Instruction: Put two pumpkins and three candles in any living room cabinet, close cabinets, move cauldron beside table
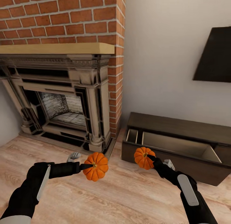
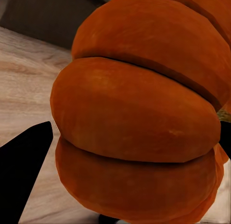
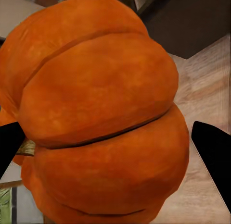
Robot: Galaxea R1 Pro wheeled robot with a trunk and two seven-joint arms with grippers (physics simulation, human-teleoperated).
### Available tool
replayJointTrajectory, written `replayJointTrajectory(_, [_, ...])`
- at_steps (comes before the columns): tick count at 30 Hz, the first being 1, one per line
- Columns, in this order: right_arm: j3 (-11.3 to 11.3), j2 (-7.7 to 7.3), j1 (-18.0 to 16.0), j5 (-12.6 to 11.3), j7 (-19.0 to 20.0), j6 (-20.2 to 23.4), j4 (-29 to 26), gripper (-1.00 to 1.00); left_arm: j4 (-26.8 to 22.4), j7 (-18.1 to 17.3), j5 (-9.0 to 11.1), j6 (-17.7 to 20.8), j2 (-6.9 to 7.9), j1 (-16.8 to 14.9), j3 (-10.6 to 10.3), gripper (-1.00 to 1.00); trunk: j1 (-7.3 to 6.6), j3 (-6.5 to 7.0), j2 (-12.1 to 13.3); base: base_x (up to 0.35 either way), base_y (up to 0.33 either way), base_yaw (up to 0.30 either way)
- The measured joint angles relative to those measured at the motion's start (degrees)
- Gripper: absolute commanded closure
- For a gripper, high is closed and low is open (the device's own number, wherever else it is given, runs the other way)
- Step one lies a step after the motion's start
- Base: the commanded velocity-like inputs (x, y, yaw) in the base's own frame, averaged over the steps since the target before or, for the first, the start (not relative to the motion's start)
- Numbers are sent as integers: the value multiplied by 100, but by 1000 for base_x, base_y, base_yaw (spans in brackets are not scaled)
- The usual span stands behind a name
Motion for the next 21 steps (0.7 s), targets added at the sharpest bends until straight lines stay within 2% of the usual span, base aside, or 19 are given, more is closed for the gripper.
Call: replayJointTrajectory(21, [0, 1, 2, 4, 8, 0, 44, 100, 0, 0, -1, 1, 0, 0, 0, 100, -461, 377, 842, 0, 0, -288])
